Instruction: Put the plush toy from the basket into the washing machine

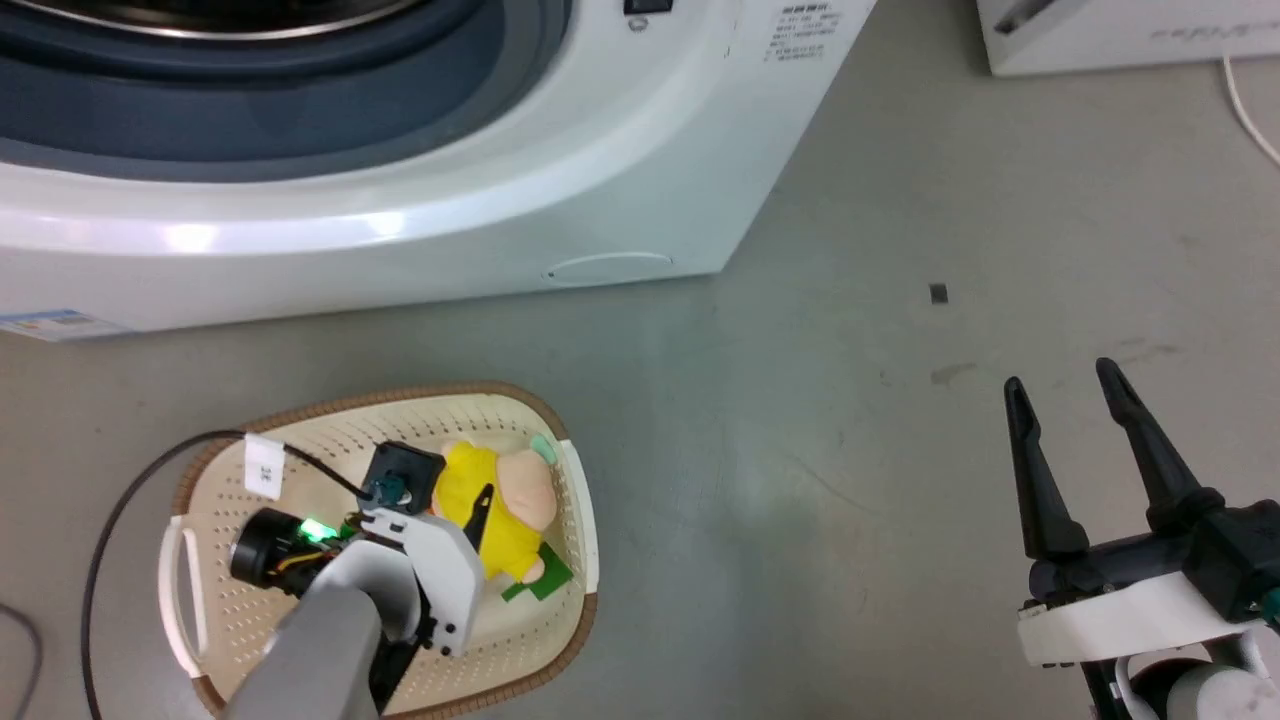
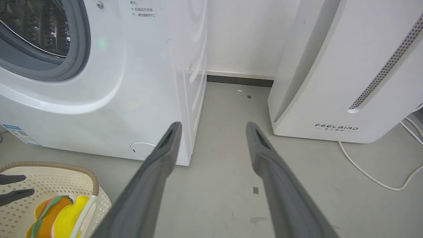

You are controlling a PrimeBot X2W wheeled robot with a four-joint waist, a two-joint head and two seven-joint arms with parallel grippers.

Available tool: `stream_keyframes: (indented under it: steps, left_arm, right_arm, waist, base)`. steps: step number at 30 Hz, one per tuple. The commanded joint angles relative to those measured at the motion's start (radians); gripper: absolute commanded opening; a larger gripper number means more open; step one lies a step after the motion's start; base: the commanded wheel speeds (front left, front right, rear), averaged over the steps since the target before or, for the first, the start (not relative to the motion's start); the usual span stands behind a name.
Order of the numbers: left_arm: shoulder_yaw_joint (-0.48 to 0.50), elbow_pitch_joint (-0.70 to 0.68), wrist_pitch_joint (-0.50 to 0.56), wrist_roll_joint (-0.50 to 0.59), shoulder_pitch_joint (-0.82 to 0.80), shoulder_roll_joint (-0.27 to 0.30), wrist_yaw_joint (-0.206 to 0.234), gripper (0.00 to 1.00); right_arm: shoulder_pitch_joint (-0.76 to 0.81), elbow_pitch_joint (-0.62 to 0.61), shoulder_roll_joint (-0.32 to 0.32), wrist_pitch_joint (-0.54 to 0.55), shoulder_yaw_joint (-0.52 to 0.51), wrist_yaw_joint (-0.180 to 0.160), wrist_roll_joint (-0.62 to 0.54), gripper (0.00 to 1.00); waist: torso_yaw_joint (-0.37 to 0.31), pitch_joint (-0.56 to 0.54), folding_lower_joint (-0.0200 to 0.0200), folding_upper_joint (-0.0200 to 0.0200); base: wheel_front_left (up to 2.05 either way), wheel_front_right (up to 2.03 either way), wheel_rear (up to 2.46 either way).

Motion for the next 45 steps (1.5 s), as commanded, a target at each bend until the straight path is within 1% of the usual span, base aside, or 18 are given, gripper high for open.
stream_keyframes:
  steps: [1,6,9,15,20,25,37,40,44,45]
  left_arm:
    - [-0.017,0.027,0.002,-0.012,-0.033,0.016,-0.003,1.0]
    - [-0.061,0.092,0.015,-0.032,-0.086,0.058,-0.009,1.0]
    - [-0.078,0.13,0.022,-0.05,-0.117,0.072,-0.012,1.0]
    - [-0.139,0.203,0.023,-0.043,-0.19,0.109,-0.014,1.0]
    - [-0.175,0.272,0.012,-0.06,-0.257,0.13,-0.015,1.0]
    - [-0.216,0.324,-0.014,-0.067,-0.316,0.143,-0.023,1.0]
    - [-0.31,0.456,-0.02,-0.099,-0.437,0.163,-0.038,1.0]
    - [-0.331,0.488,-0.018,-0.108,-0.465,0.165,-0.037,1.0]
    - [-0.36,0.531,-0.019,-0.12,-0.502,0.171,-0.039,1.0]
    - [-0.368,0.542,-0.017,-0.123,-0.509,0.172,-0.041,0.73]
  right_arm:
    - [-0.021,-0.011,0.0,-0.011,-0.002,-0.001,0.008,1.0]
    - [-0.025,-0.03,0.0,-0.021,0.008,-0.001,0.018,1.0]
    - [-0.026,-0.038,0.0,-0.027,0.01,-0.001,0.02,1.0]
    - [-0.039,-0.059,0.0,-0.04,0.006,-0.001,0.019,1.0]
    - [-0.044,-0.076,0.0,-0.052,-0.006,-0.001,0.031,1.0]
    - [-0.058,-0.076,0.0,-0.063,-0.04,-0.001,0.053,1.0]
    - [-0.079,-0.101,0.0,-0.088,-0.071,-0.001,0.078,1.0]
    - [-0.072,-0.1,0.0,-0.094,-0.117,-0.001,0.083,1.0]
    - [-0.068,-0.11,0.0,-0.102,-0.152,-0.001,0.087,1.0]
    - [-0.069,-0.11,0.0,-0.104,-0.16,-0.001,0.093,1.0]
  waist:
    - [-0.011,0.029,-0.0001,0.0]
    - [-0.025,0.088,-0.0001,0.0]
    - [-0.032,0.123,-0.0001,0.0]
    - [-0.049,0.194,-0.0001,0.0]
    - [-0.065,0.262,-0.0001,0.0]
    - [-0.076,0.319,-0.0001,0.0]
    - [-0.103,0.441,-0.0001,0.0]
    - [-0.106,0.469,-0.0001,0.0]
    - [-0.113,0.505,-0.0001,0.0]
    - [-0.115,0.514,-0.0001,0.0]
  base:
    - [0.0,0.0,0.0]
    - [0.0,0.0,0.0]
    - [0.0,0.0,0.0]
    - [0.0,0.0,0.0]
    - [0.0,0.0,0.0]
    - [0.0,0.0,0.0]
    - [0.0,0.0,0.0]
    - [0.0,0.0,0.0]
    - [0.0,0.0,0.0]
    - [0.0,0.0,0.0]
